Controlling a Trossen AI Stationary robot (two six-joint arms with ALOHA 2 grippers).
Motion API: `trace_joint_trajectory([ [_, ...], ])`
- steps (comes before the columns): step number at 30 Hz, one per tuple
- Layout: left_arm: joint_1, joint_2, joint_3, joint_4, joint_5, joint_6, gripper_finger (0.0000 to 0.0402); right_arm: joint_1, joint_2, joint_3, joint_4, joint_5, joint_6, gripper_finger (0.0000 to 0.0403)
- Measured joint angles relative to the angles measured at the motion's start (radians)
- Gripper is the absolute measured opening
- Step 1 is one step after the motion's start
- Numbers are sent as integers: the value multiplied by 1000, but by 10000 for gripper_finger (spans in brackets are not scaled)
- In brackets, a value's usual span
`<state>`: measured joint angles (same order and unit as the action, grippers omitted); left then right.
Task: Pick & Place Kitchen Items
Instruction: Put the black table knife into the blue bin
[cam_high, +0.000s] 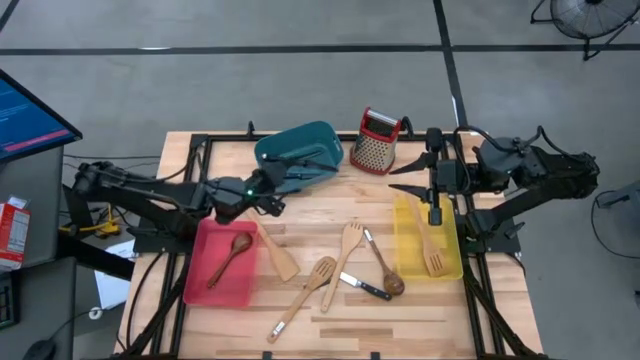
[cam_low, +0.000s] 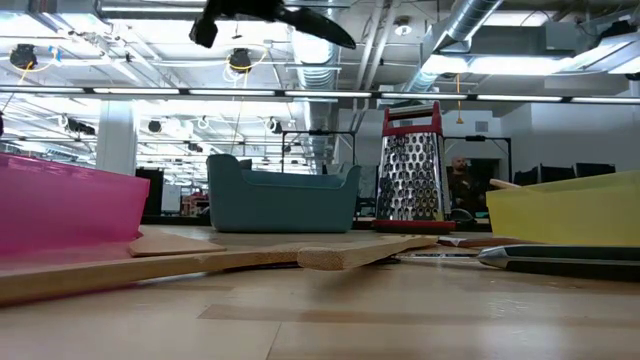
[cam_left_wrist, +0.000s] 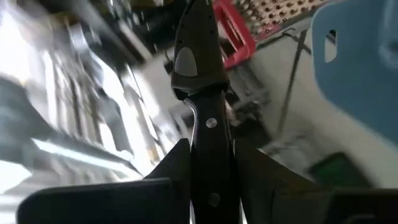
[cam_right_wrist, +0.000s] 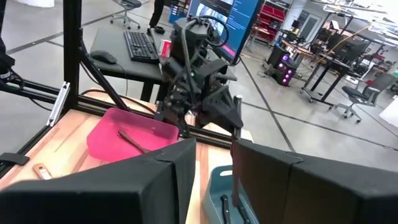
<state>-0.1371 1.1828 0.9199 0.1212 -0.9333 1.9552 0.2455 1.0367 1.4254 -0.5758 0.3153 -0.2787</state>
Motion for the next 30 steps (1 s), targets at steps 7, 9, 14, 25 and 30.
trace_joint_trajectory([
  [7, 25, 9, 0, -2, 215, 224, 70, 0, 0, 0, 0, 0, 0, 122],
  [9, 15, 19, 0, 3, 283, 275, 68, 0, 0, 0, 0, 0, 0, 122],
  [14, -31, 35, 4, 8, 423, 444, 70, 0, 0, 0, 0, 0, 0, 122],
  [25, -134, 109, 73, 47, 480, 600, 71, 0, 0, 0, 20, 0, 0, 122],
  [30, -150, 109, 75, 65, 496, 613, 70, 0, 0, 0, 33, 0, 0, 122],
])
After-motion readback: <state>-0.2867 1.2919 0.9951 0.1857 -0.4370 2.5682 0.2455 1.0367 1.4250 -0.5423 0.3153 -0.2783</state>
